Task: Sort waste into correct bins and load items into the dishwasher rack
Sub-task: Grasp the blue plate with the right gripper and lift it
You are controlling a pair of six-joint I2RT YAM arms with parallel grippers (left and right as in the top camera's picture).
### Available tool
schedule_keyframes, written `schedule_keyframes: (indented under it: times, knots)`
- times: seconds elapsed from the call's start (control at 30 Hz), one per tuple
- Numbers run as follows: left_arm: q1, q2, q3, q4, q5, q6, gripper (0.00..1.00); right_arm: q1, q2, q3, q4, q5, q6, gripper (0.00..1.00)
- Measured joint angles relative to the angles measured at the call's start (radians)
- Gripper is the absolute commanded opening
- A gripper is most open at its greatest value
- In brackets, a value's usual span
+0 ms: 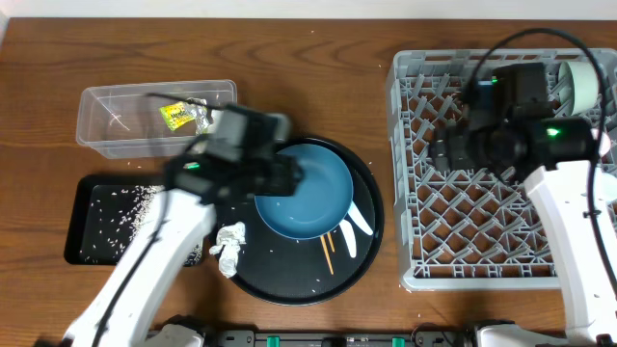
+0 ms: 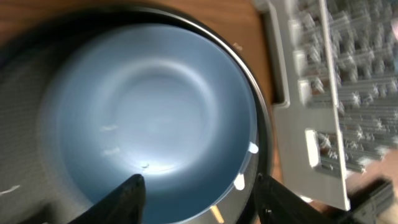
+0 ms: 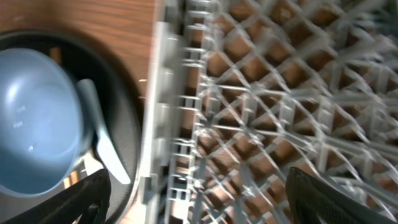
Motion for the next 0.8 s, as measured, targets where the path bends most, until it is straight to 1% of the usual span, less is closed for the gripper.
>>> schedule_keyframes:
  times: [0.2, 0.33, 0.43, 0.57, 0.77, 0.8]
  knots:
    - [0.281, -0.107, 0.001, -0.183, -0.059, 0.0, 0.71, 0.156, 0.068, 0.0, 0.076, -0.035, -0.012, 0.89]
    - [0.444, -0.11, 0.001, -0.282, -0.089, -0.001, 0.71, 0.272, 0.161, 0.0, 0.133, -0.044, -0.006, 0.88]
    - [0.528, -0.105, 0.001, -0.314, -0.102, 0.0, 0.71, 0.341, 0.246, 0.0, 0.18, -0.051, 0.022, 0.85]
    - [0.579, -0.097, 0.001, -0.327, -0.105, 0.0, 0.72, 0.398, 0.349, 0.0, 0.246, -0.05, 0.078, 0.78]
    - [0.581, -0.096, 0.001, -0.328, -0.105, 0.0, 0.72, 0.437, 0.482, 0.0, 0.289, 0.039, 0.208, 0.74]
    - [0.581, -0.096, 0.001, -0.328, -0.105, 0.0, 0.72, 0.441, 0.504, 0.0, 0.299, 0.05, 0.224, 0.71]
